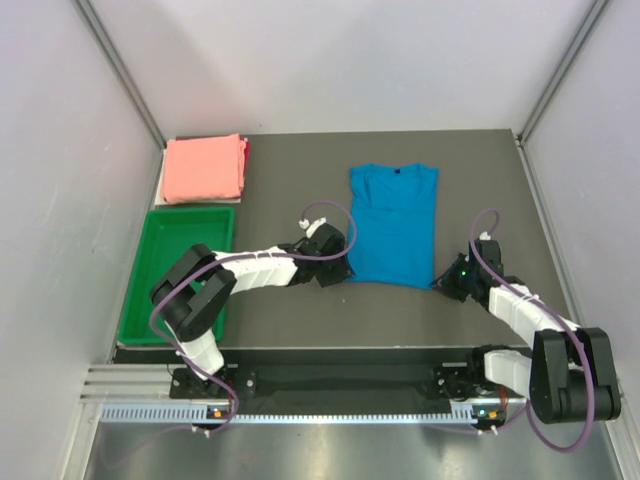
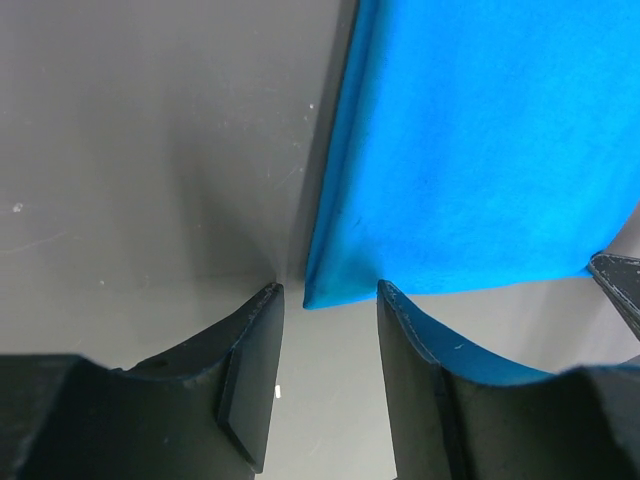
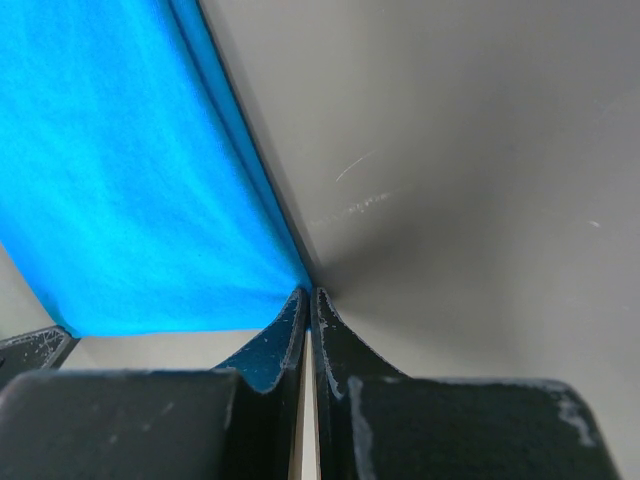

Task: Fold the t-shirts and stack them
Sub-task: Fold the tshirt

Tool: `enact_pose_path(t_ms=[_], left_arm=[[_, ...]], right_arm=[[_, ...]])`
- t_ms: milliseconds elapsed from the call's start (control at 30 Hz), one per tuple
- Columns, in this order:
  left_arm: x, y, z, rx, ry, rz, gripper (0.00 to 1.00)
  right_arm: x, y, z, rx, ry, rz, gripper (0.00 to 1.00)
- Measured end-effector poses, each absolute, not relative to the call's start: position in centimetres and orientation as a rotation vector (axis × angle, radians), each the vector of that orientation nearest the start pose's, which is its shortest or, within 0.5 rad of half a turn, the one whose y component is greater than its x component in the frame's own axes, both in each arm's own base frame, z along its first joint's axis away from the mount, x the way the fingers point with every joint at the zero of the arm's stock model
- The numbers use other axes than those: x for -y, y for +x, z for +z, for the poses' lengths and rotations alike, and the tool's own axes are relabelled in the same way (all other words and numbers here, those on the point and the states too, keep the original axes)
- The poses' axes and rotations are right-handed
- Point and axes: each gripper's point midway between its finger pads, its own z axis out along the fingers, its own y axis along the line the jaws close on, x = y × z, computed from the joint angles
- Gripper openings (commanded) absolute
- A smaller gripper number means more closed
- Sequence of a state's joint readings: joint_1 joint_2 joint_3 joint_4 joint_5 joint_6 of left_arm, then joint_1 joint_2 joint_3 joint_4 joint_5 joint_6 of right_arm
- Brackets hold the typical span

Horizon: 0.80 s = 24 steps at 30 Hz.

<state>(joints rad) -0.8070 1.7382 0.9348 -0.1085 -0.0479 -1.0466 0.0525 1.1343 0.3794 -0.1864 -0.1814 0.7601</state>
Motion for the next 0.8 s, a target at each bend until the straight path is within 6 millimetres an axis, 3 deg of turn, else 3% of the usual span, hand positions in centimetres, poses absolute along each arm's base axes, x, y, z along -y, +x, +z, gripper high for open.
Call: enact_pose_path(t_ms=[133,233,267,367,567,800], left_arm=[[31.8,26.7,2.7,-2.608,-0.34,-0.68,0.45],[31.8,26.7,2.5,-2.612,-0.35,-0.675,0.29],[31.8,26.7,2.4,-2.614,-0.351,-0.672,0.19],[31.6,26.9,2.1,-2.613,-0.348,-0.653,0.01],[31.5,26.8,2.2,-2.606,-0.306,-0.647,0.0],[31.7,24.9,2.2,-2.651,-0.247,-0.655,0.0]], right_arm=[[-7.3,24.2,1.6,-2.446,0.822,0.547,0.0],[-7.3,24.2,1.6,-2.445,0.82,0.547,0.0],[-7.3,24.2,1.6,-2.445,0.82,0.547,0.0],[-7.2,24.2,1.6,-2.447,0.812,0.544,0.0],[-6.8,23.1,2.0,-2.462,0.789,0.507,0.0],[-6.5,21.6,3.3,-2.457,0.751,0.491,0.0]])
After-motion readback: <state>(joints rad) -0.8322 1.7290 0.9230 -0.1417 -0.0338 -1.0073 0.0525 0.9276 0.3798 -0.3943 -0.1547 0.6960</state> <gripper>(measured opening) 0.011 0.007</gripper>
